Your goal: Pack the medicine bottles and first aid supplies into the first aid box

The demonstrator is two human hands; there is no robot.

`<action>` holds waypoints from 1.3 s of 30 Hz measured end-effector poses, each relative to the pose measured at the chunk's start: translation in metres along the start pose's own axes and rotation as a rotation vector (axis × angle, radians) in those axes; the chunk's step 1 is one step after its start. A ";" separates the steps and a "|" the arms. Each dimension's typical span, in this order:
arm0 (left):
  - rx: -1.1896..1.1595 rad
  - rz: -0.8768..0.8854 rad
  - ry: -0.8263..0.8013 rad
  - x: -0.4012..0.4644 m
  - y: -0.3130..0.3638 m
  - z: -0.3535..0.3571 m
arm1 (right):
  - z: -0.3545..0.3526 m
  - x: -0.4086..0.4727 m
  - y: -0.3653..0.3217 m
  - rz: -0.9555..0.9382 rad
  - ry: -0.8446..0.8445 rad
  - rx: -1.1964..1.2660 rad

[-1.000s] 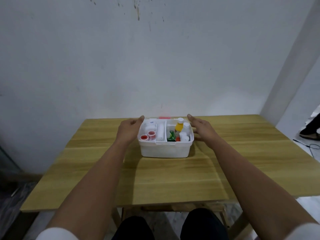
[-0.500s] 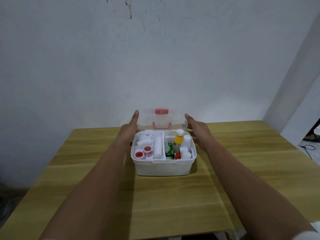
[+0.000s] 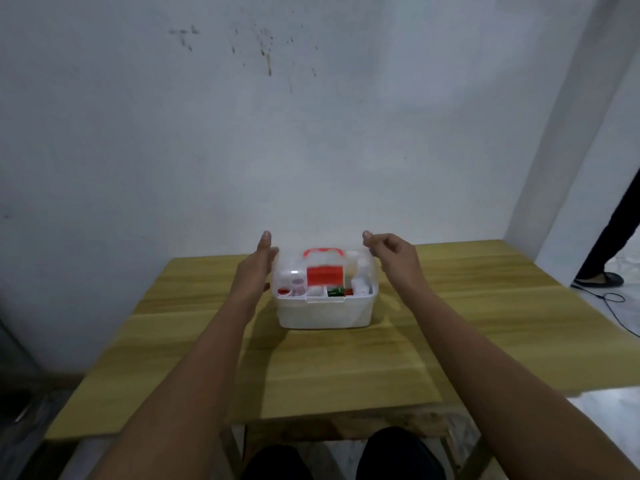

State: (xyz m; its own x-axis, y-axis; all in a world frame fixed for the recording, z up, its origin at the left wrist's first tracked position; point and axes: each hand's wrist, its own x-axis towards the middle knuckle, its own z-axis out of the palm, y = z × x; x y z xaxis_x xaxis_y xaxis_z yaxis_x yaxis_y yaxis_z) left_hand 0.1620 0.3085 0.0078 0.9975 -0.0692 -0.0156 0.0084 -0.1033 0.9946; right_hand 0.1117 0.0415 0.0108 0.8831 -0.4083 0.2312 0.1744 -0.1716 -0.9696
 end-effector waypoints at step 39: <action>0.193 0.178 -0.031 0.097 -0.039 0.054 | 0.038 0.074 0.051 0.034 -0.151 -0.078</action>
State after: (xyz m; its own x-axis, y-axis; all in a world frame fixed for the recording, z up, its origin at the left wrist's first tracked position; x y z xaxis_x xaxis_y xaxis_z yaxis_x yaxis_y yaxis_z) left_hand 0.2548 0.2525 -0.0380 0.9793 -0.1336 0.1522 -0.1841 -0.2743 0.9439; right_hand 0.2021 0.0365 -0.0245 0.9444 -0.2769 0.1775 0.1138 -0.2312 -0.9662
